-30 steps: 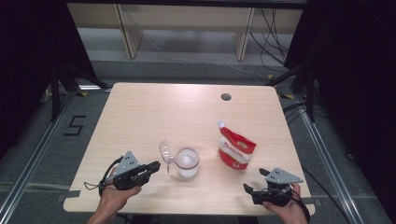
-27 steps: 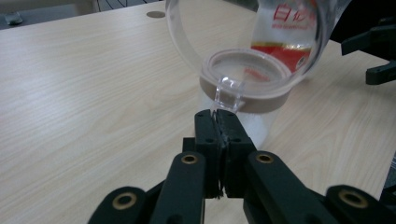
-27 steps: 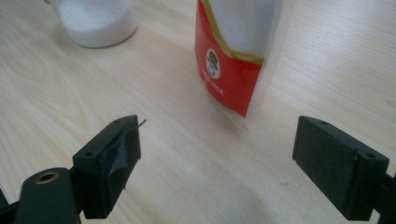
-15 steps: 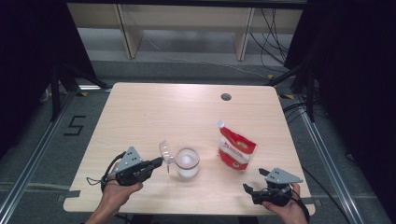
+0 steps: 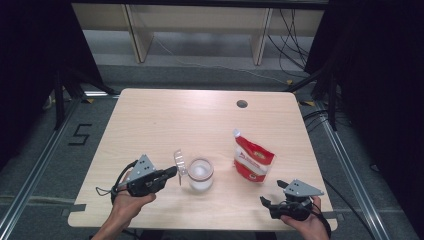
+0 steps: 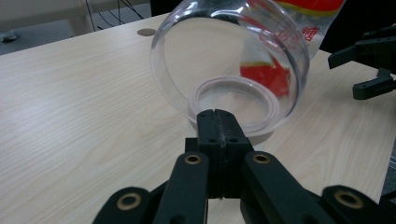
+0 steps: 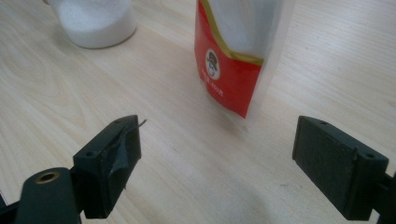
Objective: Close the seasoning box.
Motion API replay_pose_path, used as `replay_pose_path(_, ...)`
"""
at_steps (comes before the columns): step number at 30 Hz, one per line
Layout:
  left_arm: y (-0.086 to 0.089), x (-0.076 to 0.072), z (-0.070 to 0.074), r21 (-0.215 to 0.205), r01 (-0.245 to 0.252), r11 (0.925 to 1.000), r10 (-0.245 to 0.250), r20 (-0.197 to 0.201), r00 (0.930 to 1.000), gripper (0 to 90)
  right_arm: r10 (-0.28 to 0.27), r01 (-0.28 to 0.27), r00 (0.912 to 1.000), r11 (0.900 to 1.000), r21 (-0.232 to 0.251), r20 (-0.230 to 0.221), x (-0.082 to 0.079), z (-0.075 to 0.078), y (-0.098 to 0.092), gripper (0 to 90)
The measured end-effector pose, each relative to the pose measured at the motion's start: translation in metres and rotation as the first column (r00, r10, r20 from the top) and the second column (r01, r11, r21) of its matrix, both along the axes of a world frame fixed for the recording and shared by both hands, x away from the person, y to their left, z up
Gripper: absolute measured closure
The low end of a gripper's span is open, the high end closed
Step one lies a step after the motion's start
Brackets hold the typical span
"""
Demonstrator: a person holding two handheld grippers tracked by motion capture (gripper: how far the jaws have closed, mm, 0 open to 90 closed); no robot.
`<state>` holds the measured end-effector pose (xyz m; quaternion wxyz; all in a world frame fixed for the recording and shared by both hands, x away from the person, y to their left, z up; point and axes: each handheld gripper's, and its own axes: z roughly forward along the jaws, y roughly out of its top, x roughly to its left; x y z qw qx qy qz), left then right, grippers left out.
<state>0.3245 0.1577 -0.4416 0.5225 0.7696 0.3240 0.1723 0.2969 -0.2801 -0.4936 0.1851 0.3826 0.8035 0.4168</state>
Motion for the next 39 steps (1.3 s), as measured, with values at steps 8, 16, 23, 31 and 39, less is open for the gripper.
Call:
replay_pose_path(8, -0.005, 0.001, 0.003, 0.001, 0.016, 0.9999, -0.016, 0.009, 0.9998, 89.1, 0.011, -0.011, 0.9997, 1.0, -0.014, 0.022, 0.002, 0.0, -0.001, 16.1)
replay_pose_path(16, -0.012, 0.003, 0.005, 0.002, 0.028, 0.9996, -0.029, 0.014, 0.9995, 89.0, 0.009, -0.009, 0.9998, 1.0, -0.011, 0.015, 0.001, 0.001, 0.0, 16.2)
replay_pose_path(23, -0.017, 0.004, 0.005, 0.012, 0.053, 0.9985, -0.053, 0.013, 0.9985, 88.3, 0.012, -0.011, 0.9995, 1.0, -0.013, 0.03, 0.002, 0.001, -0.001, 16.1)
replay_pose_path(31, -0.017, 0.004, 0.004, -0.044, 0.067, 0.9968, -0.069, -0.031, 0.9971, 67.0, 0.02, -0.02, 0.9991, 1.0, -0.004, 0.037, 0.003, 0.002, -0.001, 16.1)
replay_pose_path(39, -0.017, 0.001, 0.001, -0.031, 0.062, 0.9976, -0.065, -0.104, 0.9924, 36.9, 0.02, -0.02, 0.9995, 1.0, 0.009, 0.024, 0.002, 0.002, -0.001, 16.1)
